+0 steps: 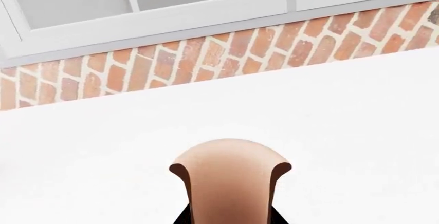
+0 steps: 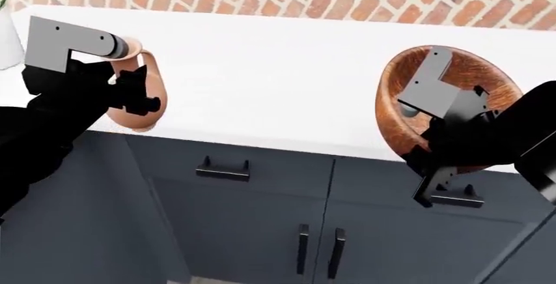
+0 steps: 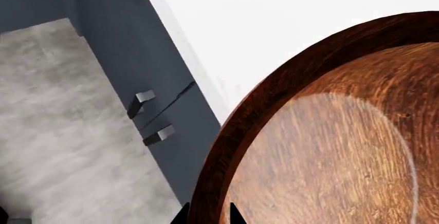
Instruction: Pick the bowl and jug and place them in the sink. Then turn on the water.
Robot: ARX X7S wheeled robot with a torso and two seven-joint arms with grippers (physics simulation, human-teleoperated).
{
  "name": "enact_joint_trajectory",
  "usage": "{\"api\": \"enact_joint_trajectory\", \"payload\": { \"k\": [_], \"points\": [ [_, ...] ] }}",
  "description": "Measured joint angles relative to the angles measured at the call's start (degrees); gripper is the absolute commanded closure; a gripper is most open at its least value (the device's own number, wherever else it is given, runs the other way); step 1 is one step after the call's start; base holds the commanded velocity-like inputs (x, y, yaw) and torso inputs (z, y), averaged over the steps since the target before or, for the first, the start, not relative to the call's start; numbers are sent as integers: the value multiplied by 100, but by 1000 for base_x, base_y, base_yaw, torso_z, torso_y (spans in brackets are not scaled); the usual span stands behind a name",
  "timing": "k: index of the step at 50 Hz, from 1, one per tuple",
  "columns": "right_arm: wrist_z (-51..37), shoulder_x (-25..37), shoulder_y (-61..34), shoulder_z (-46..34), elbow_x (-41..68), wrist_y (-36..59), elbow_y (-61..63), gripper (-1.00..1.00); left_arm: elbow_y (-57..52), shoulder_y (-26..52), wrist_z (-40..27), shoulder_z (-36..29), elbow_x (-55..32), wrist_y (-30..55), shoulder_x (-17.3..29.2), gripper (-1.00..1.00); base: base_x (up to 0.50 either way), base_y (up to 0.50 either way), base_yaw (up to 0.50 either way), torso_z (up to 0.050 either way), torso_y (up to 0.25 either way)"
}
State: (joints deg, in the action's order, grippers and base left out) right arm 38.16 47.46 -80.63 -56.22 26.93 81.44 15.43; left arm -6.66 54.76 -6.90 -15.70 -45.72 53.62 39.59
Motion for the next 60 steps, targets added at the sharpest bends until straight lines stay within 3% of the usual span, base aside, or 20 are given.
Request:
{"api": "enact_joint_trajectory", "payload": {
  "k": [25, 33, 60],
  "points": [
    [-54, 6, 22, -15, 38, -59, -28, 100, 40, 24, 11, -62, 28, -36, -12, 100, 0, 8, -500, 0, 2],
    [-78, 0, 22, -24, 29, -86, -52, 100, 33, 44, 11, -81, -12, -29, -29, 100, 0, 0, 0, 1, 3],
    [-177, 3, 100, 115, 137, -112, -88, 100, -11, 33, -25, -83, -1, -15, 18, 100, -500, 9, 0, 1, 2]
  ]
}}
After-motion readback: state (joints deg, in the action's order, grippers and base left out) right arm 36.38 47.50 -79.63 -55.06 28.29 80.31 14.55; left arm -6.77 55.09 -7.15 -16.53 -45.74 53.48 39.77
